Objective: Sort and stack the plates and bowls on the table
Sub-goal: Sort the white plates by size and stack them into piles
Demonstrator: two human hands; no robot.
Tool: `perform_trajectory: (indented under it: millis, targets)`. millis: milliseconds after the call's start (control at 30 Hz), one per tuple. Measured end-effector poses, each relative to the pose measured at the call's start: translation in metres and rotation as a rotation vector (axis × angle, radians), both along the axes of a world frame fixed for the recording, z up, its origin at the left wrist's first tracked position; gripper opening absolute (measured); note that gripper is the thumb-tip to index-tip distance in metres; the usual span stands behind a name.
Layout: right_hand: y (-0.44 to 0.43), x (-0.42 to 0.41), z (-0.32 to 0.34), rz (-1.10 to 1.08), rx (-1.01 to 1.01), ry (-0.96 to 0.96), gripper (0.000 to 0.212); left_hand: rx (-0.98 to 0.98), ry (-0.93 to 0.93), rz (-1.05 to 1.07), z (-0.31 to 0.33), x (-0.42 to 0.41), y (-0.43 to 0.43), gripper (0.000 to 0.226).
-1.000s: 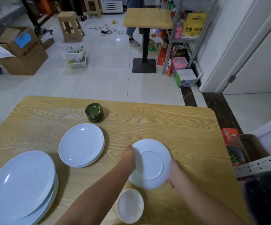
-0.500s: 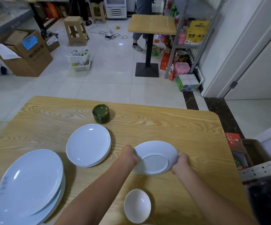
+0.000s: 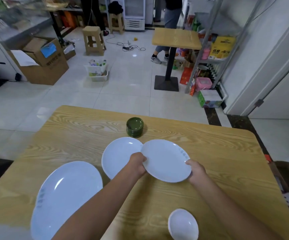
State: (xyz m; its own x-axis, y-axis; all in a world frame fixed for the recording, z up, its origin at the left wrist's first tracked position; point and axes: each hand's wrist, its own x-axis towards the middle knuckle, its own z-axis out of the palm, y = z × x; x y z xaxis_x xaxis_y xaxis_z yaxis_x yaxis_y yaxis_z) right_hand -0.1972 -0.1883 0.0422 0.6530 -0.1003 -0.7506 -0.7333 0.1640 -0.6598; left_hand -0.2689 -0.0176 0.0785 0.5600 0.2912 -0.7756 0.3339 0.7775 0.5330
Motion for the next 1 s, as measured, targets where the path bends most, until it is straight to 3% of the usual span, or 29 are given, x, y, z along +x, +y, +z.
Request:
perform_trajectory:
  millis: [400,600,833,1000]
  targets:
    - [0.133,-0.018,0.0,0.299,-0.013,0.067,0.018,0.383,0.111,-0.127,-0.037,-0.026,0.14,0.015]
    - [0.156,-0.017,-0.013,0.353,-0.118,0.043,0.019,0.405,0.124,-0.224,-0.053,-0.023,0.166,0.039]
    - [0.159,-0.012,-0.02,0.347,-0.195,0.041,0.007,0.447,0.243,-0.291,-0.068,-0.017,0.173,0.045]
    - [0.158,-0.013,-0.019,0.337,-0.175,0.041,0.011,0.416,0.259,-0.354,-0.072,-0.017,0.174,0.046]
